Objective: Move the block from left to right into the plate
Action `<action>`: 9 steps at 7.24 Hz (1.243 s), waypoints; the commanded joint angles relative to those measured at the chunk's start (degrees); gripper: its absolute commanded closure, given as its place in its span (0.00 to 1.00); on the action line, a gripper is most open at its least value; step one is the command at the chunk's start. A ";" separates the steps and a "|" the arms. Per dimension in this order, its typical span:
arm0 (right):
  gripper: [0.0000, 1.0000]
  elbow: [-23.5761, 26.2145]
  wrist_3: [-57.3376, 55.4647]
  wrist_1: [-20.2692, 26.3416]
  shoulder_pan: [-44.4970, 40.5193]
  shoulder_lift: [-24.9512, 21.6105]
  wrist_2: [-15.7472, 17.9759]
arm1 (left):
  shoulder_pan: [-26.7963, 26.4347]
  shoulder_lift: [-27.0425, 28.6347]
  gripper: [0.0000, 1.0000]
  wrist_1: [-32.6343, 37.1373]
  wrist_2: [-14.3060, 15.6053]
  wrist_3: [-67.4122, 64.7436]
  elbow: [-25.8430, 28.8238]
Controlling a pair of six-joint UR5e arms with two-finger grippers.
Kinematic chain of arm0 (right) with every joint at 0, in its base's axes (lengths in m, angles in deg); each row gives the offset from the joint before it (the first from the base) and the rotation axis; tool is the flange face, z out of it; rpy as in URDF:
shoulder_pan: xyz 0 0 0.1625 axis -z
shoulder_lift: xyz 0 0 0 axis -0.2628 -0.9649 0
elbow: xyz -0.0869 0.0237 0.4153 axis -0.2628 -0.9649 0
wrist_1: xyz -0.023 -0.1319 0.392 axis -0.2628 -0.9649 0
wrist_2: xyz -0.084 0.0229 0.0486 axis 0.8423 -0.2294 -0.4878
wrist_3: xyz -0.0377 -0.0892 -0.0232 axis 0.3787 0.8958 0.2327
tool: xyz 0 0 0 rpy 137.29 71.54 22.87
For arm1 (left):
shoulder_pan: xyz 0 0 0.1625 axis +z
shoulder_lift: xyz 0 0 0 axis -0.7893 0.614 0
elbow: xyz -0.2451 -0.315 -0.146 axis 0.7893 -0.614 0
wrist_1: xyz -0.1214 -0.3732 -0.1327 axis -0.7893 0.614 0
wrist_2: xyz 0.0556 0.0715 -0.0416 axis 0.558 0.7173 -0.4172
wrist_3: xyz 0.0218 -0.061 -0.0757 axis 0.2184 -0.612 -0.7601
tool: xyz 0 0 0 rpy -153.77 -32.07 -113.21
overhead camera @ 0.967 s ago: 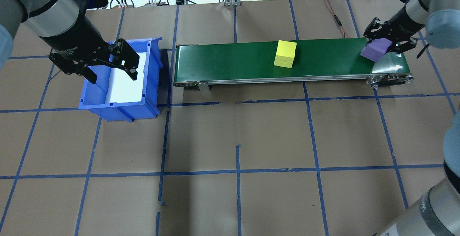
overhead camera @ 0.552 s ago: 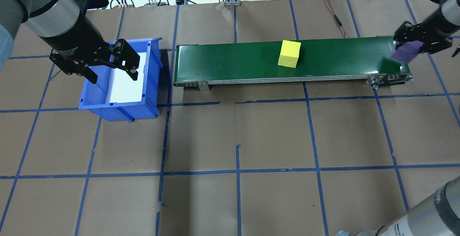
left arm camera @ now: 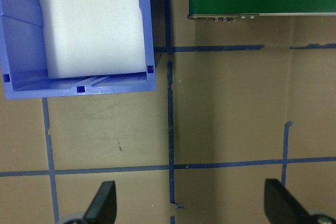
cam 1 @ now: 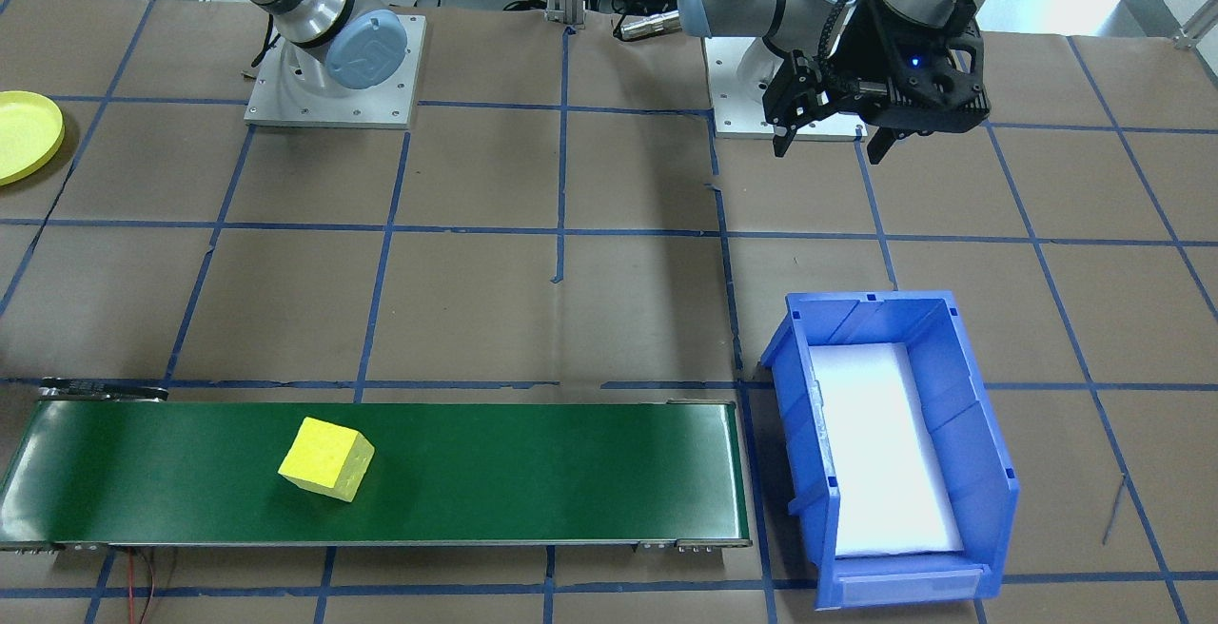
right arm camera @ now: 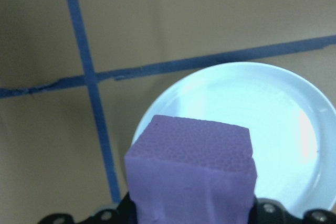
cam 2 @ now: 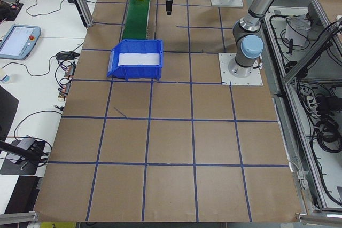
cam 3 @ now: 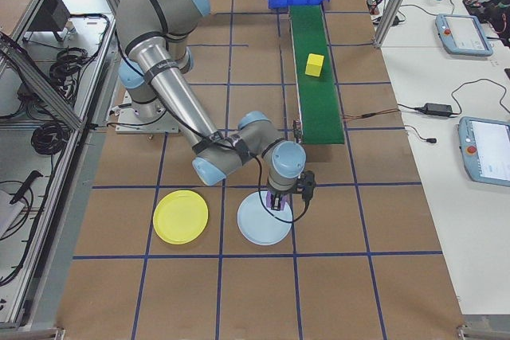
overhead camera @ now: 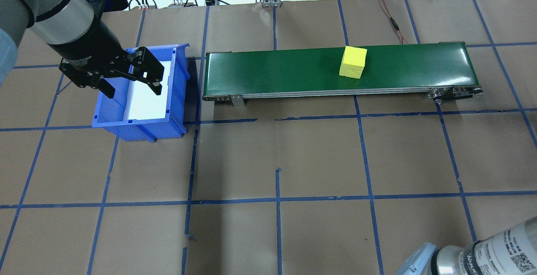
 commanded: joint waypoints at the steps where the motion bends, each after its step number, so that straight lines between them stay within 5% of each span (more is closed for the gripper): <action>1: 0.66 -1.95 7.03 0.07 2.36 2.33 3.80 | 0.00 0.00 0.00 0.00 0.12 0.11 -0.11; 3: 0.06 -0.73 8.19 0.24 2.44 2.25 1.29 | -0.26 0.00 0.00 0.09 0.21 0.11 -0.20; 5: 0.00 -0.81 8.28 0.24 2.36 1.64 1.01 | -0.44 0.00 0.00 0.00 0.21 -0.15 0.24; 9: 0.00 -0.73 3.75 2.34 -1.66 -4.51 -5.47 | -0.53 -0.09 0.00 0.00 0.21 -0.77 0.15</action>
